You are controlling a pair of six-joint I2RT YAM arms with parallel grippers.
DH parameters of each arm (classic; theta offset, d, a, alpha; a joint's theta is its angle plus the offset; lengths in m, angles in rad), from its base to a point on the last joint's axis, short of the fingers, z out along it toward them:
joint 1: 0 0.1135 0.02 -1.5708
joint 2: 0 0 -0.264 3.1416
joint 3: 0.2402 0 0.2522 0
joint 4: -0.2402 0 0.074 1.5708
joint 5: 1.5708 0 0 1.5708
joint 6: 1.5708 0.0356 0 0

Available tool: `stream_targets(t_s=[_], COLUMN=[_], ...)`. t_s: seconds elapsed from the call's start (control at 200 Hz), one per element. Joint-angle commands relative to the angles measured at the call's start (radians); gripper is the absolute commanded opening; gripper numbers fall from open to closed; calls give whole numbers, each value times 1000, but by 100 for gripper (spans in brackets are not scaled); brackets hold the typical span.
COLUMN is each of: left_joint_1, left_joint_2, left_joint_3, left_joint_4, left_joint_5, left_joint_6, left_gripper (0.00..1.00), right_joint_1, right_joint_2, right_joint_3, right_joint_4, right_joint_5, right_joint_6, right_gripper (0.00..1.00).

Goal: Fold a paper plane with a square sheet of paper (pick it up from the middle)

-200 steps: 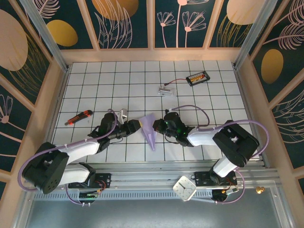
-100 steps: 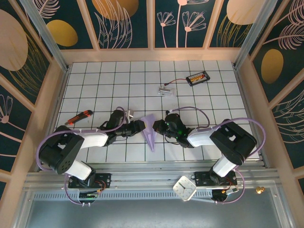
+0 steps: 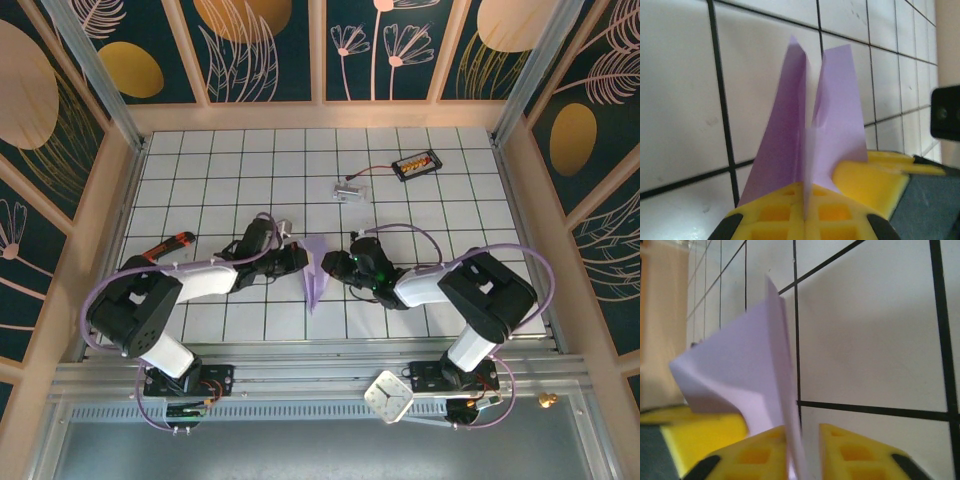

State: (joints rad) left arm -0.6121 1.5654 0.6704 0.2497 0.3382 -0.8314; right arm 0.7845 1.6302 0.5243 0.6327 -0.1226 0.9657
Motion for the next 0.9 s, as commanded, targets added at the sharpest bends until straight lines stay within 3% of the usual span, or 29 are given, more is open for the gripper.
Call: stream_targets(t_s=[0.0,0.15,0.661,0.706,0.796,0.896], left_joint_1=[-24,-64,-109,-110,-110,-110], left_joint_2=[-51,-22,50,48,44,7], left_joint_3=[87,137,137,135,132,123], left_joint_4=[-268,-371,-308,-304,-295,-290], left_joint_5=[-164,-243,-191,-189,-180,-178], left_joint_6=[103,69,-41,-42,-42,-35], left_gripper=[0,0,0,0,0,22], right_joint_1=[-26,-31,-34,-33,-34,-36], right_joint_2=[-70,-101,90,101,109,104], right_joint_3=[0,-12,-23,-23,-31,-32], right_joint_4=[-24,-53,121,130,142,96], right_joint_5=[-98,-146,-204,-206,-197,-163], right_joint_6=[-102,-143,-135,-128,-111,-106], right_gripper=[33,42,44,41,25,9])
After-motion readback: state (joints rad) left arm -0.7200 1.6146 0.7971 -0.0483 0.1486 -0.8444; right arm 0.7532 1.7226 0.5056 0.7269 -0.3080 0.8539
